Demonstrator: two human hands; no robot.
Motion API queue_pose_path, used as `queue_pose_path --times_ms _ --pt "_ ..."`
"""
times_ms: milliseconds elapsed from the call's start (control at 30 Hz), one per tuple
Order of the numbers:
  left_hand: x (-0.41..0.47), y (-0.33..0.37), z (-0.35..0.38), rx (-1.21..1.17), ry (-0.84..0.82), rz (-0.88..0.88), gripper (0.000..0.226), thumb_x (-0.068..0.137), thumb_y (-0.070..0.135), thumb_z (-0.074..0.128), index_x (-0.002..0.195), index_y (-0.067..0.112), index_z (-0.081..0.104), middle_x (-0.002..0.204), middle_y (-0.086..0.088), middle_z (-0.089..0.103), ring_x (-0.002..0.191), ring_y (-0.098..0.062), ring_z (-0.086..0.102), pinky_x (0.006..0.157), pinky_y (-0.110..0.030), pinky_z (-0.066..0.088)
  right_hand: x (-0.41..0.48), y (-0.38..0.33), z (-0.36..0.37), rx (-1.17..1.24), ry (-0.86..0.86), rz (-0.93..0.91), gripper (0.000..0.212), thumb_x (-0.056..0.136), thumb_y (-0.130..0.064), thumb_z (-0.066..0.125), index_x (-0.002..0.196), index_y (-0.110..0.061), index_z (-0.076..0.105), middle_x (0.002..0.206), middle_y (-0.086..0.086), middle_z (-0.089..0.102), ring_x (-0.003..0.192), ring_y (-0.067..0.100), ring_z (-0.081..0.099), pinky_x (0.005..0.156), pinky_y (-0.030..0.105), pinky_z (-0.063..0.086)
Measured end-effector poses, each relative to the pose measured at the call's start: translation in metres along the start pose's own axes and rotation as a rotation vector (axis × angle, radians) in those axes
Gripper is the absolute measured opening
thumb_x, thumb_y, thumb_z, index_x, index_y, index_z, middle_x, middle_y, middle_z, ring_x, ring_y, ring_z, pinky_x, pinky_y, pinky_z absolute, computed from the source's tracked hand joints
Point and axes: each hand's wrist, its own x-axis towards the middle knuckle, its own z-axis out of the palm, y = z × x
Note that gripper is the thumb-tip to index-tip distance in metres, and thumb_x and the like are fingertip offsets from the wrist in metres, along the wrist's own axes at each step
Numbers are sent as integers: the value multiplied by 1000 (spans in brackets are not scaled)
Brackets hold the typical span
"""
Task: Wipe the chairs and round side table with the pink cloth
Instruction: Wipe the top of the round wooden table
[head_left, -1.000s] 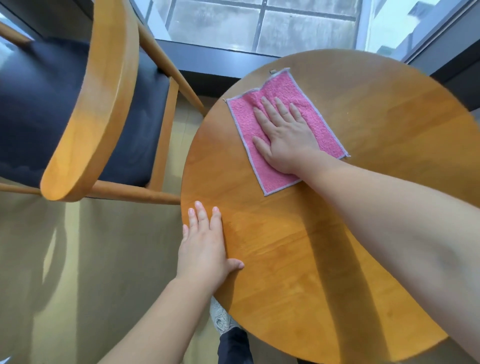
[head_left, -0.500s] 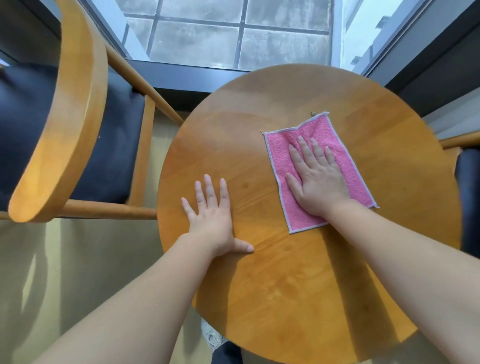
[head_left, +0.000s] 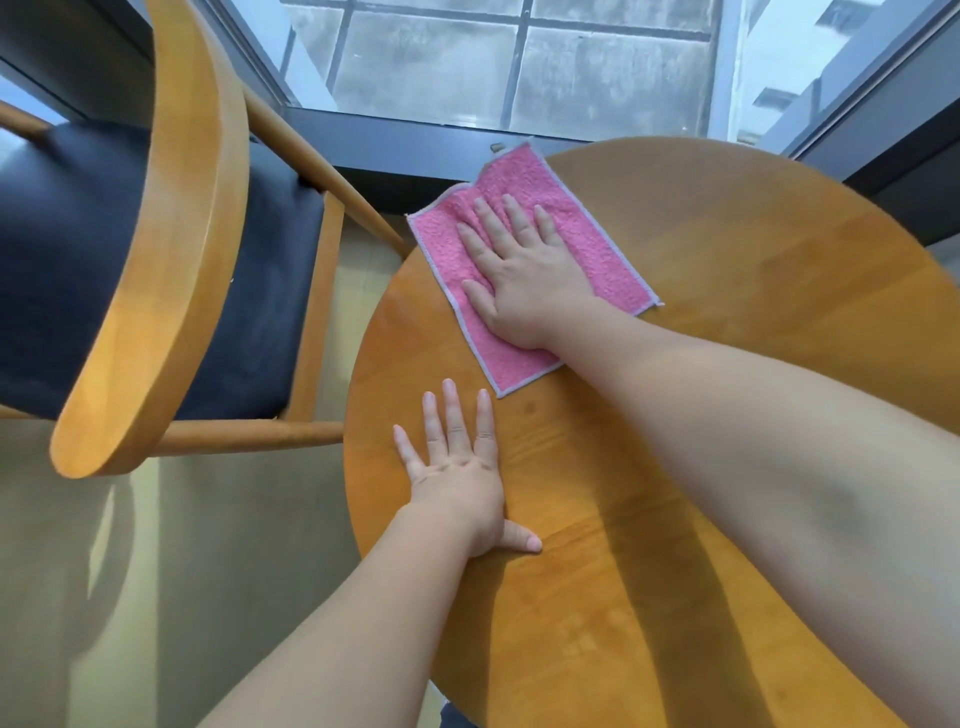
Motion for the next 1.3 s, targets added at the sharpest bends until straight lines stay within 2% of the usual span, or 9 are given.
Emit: queue_pose_path --times_ms 200,400,567,833,933,1033,1100,1200,1300 --pt "-2 7 -6 20 -71 -53 150 55 78 68 109 14 -57 112 -21 -65 113 -41 -54 101 -67 -21 14 5 -5 11 0 -42 67 97 -58 14 155 -27 3 164 1 -3 150 24 -8 120 47 -6" --pt "-3 8 -8 27 -89 -77 151 55 78 68 109 14 -58 116 -20 -64 114 -41 -53 103 -67 -19 -7 67 -10 53 27 167 68 96 -57 14 156 -26 3 164 1 -3 150 23 -6 121 45 -5" --pt "-3 9 -8 41 -84 -92 152 53 79 68 109 14 -58 114 -21 -64 115 -42 -53 104 -67 -17 -70 103 4 61 47 336 67 98 -54 16 156 -22 4 164 3 -2 150 24 -4 121 44 -4" --pt "-8 12 -9 55 -50 -109 154 51 81 67 111 13 -58 123 -22 -60 121 -42 -49 106 -65 -15 -194 109 35 118 43 511 69 95 -54 13 155 -20 10 164 5 3 150 24 1 121 44 -1" --pt "-11 14 -10 57 -47 -124 156 50 80 68 114 12 -57 126 -22 -59 123 -42 -47 107 -64 -15 -230 108 46 114 25 572 72 93 -55 10 155 -20 9 163 4 1 150 24 -1 121 42 -5" --pt "-14 20 -10 61 -18 -134 157 52 76 71 117 8 -54 132 -25 -53 128 -44 -41 109 -65 -9 -240 107 50 98 1 590 74 91 -57 6 155 -21 6 163 2 -3 150 22 -4 119 39 -9" --pt "-14 29 -14 87 47 -79 157 54 67 78 125 6 -48 138 -26 -47 132 -45 -35 109 -66 -7 -238 108 50 87 3 588 74 90 -56 4 155 -21 5 163 2 -3 150 23 -5 119 40 -9" --pt "-13 49 -22 111 96 45 157 52 65 80 131 11 -45 138 -18 -50 131 -40 -39 107 -67 -10 -237 108 48 88 -11 569 74 90 -55 3 155 -20 5 163 3 -5 150 24 -6 120 42 -7" --pt "-2 63 -26 39 46 3 163 47 68 81 122 12 -52 131 -19 -56 125 -40 -46 106 -67 -12 -229 114 43 78 -14 512 73 91 -54 4 155 -19 4 163 4 -6 150 25 -8 121 45 -6"
